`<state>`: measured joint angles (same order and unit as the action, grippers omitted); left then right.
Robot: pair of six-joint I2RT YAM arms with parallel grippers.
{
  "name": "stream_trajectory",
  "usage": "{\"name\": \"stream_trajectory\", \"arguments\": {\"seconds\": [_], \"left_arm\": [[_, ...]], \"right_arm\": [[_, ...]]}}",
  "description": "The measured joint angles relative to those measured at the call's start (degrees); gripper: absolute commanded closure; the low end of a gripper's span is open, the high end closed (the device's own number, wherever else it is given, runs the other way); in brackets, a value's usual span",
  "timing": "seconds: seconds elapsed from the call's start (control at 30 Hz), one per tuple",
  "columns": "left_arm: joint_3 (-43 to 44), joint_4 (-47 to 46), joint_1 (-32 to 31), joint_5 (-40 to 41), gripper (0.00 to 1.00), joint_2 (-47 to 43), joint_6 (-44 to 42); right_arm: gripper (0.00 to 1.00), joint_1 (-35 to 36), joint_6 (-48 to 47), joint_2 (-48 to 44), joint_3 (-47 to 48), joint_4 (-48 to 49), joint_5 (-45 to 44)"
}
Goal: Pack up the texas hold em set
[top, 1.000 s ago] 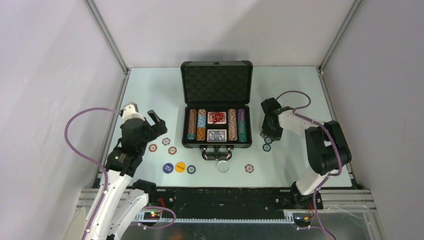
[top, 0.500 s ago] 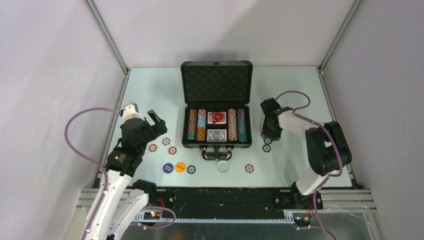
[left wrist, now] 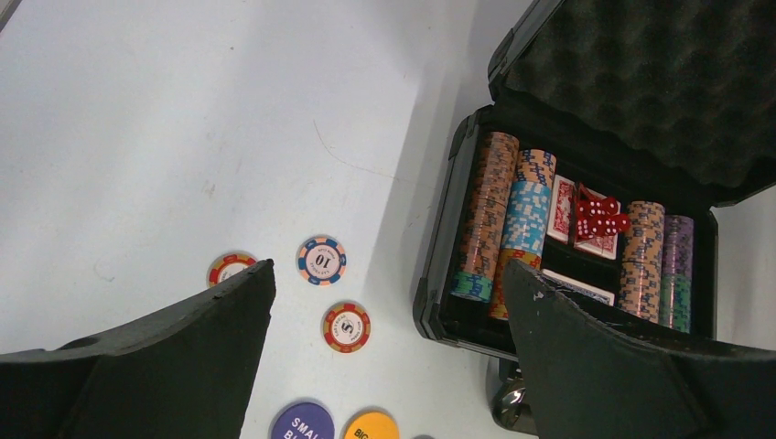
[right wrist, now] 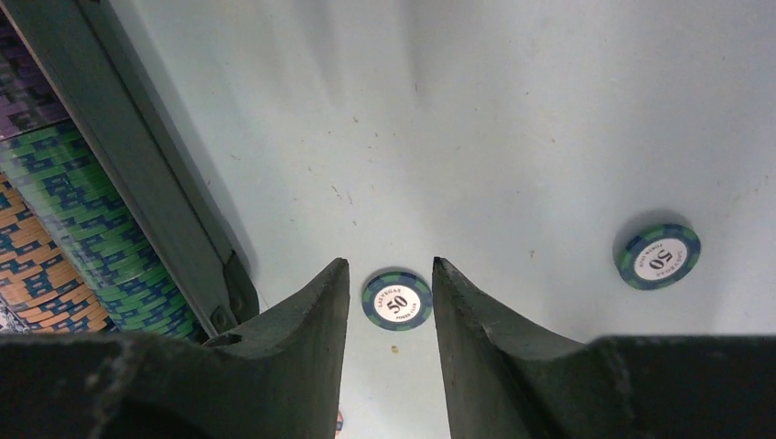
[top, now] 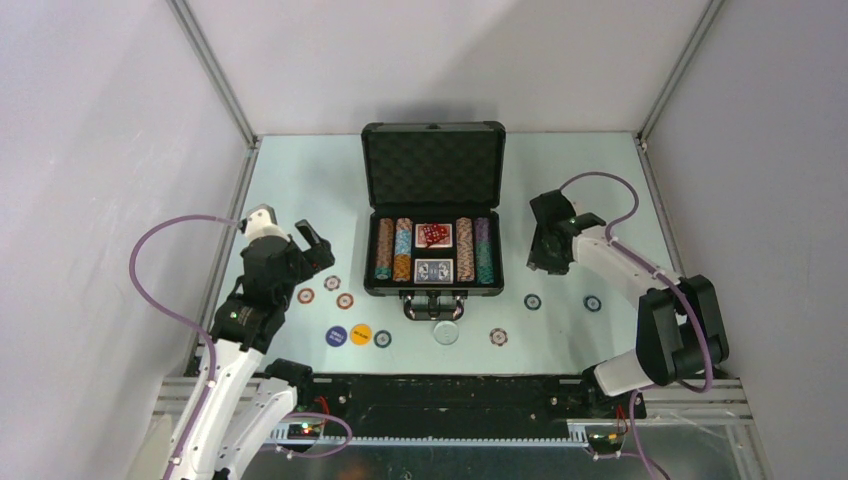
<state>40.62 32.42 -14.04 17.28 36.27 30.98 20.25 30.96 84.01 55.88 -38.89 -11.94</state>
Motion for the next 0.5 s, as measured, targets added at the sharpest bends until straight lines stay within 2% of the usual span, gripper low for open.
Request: {"name": "stream_trajectory", "arguments": {"seconds": [0.2, 0.3, 0.5], "left_arm": [[0.0, 0.0, 0.0, 0.0, 0.02, 0.0, 0.0], [0.0, 0.0, 0.0, 0.0, 0.02, 0.0, 0.0], [0.0, 0.0, 0.0, 0.0, 0.02, 0.0, 0.0]], "right_arm": [[0.54, 0.5, 0.3, -0.1, -0.8, 0.0, 0.3], [0.47, 1.5, 0.4, -0.4, -1.2, 0.0, 0.6], [0.39, 10.3, 1.3, -4.9, -1.6, -0.1, 0.5]]}}
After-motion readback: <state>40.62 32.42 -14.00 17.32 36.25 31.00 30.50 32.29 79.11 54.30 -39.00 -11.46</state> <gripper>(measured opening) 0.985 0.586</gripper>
